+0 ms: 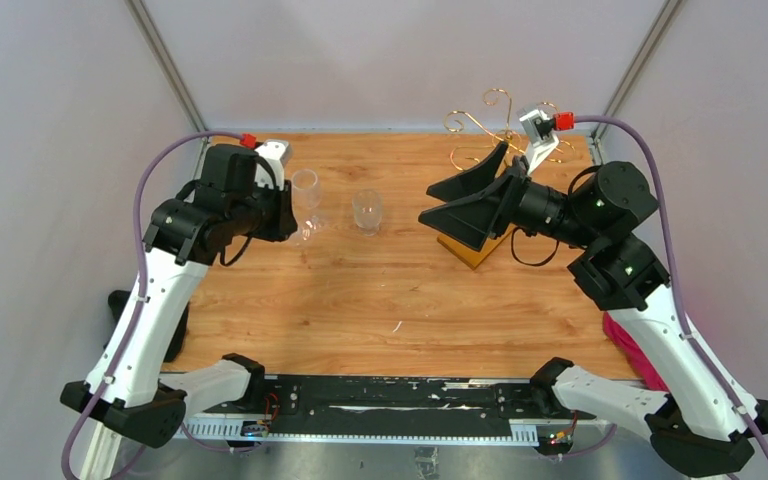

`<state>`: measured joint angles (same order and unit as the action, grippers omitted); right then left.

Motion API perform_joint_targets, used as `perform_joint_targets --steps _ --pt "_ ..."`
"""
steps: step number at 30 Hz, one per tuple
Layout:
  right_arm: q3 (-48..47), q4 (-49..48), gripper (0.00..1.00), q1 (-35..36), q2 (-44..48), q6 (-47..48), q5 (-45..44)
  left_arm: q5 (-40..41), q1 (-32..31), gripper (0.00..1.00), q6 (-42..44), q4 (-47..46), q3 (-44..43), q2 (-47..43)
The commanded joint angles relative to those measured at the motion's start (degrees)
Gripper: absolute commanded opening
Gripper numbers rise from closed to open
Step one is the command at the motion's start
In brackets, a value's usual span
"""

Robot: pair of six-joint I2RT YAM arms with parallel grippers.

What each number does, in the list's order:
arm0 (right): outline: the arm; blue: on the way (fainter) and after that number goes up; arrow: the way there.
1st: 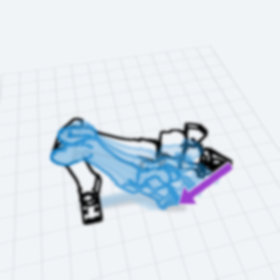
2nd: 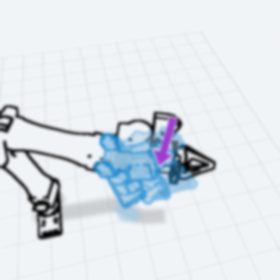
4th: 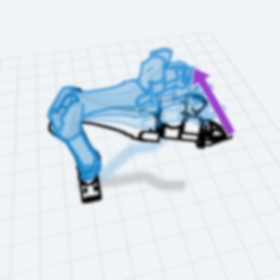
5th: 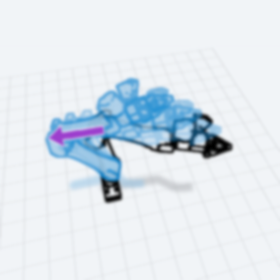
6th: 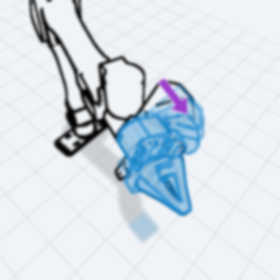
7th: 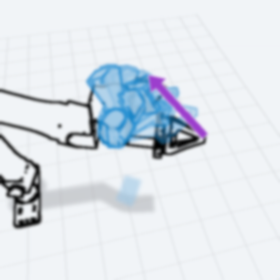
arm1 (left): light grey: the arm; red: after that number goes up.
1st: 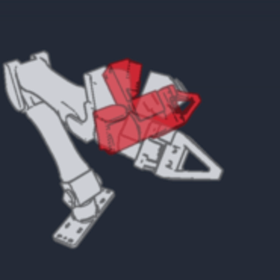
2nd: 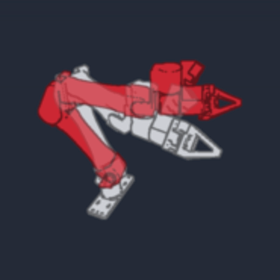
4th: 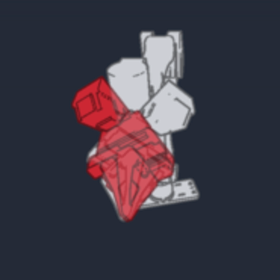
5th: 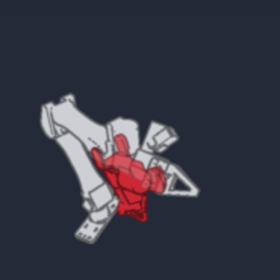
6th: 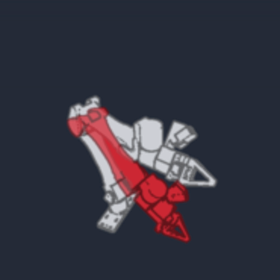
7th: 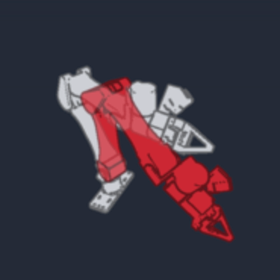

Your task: Take the wine glass off the wine glass rack

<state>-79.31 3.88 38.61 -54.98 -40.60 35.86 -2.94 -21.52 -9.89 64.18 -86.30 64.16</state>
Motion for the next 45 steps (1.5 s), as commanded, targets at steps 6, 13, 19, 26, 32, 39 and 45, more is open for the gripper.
perform_joint_targets --steps 6,13,19,26,32,39,45 --pt "-2.85 8.23 1.00 -0.52 0.33 6.87 -4.55 2.31 -2.63 0.00 2.21 -0.82 -2.16 2.52" --pt "-7.73 18.05 1.00 -0.64 0.38 11.81 -10.89 5.15 -5.11 0.00 4.60 0.12 -2.29 8.55" --pt "-11.48 25.11 1.00 -0.75 1.27 15.76 -17.27 4.88 -5.11 0.00 8.26 2.00 -5.79 14.57" --pt "-13.02 28.47 1.00 -0.80 2.10 17.77 -20.31 -3.32 -5.11 0.00 9.80 1.58 -9.35 20.06" --pt "-14.29 30.54 1.00 -0.82 1.54 18.95 -21.66 -7.87 -5.11 0.00 11.60 0.48 -6.71 22.18" --pt "-13.99 30.99 1.00 -0.82 1.28 19.33 -22.48 -8.52 -5.11 0.00 10.89 -2.66 -3.87 23.41" --pt "-13.34 31.02 1.00 -0.79 2.08 19.74 -23.46 -9.24 -5.11 0.00 11.48 -4.06 -2.20 26.05"
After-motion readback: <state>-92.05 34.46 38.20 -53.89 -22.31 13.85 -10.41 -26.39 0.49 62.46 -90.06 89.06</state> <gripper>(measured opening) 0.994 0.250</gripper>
